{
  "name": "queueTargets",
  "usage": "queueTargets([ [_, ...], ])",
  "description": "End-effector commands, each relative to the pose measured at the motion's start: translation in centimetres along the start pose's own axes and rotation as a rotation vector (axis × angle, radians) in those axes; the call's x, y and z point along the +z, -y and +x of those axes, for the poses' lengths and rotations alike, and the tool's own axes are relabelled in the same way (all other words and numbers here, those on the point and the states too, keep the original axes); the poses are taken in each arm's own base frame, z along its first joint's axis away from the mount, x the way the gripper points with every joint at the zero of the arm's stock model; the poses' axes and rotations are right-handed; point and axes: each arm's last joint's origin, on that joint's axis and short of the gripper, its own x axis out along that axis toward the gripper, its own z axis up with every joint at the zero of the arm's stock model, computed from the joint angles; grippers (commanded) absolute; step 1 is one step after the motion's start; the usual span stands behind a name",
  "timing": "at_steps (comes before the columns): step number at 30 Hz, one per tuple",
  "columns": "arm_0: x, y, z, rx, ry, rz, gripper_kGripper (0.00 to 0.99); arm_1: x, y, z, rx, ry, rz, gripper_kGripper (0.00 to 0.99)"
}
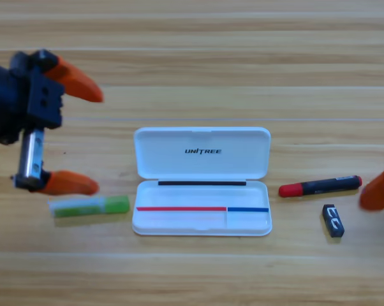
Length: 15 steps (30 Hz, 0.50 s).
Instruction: Clean up eraser and pencils
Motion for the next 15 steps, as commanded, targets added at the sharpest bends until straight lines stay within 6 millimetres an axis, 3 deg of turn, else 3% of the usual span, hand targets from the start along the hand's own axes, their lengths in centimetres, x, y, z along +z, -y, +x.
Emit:
queueTargets([
  [1,-3.4,-1.1,2.4,0.007,-0.187,-0.02,0.989,2.9,-0.3,5.6,0.011,-0.156,0.056,0.989],
  [5,-5.3,-2.3,4.1,-0.028,-0.291,-0.01,0.989,4.0,-0.4,8.6,-0.022,-0.221,0.19,0.986],
  [10,-6.8,-2.5,6.4,-0.103,-0.37,0.007,0.986,5.1,-0.4,12.5,-0.063,-0.294,0.224,0.931],
  [15,-7.6,-3.1,9.1,-0.177,-0.421,-0.015,0.986,5.4,-0.4,14.6,-0.078,-0.337,0.247,0.893],
])
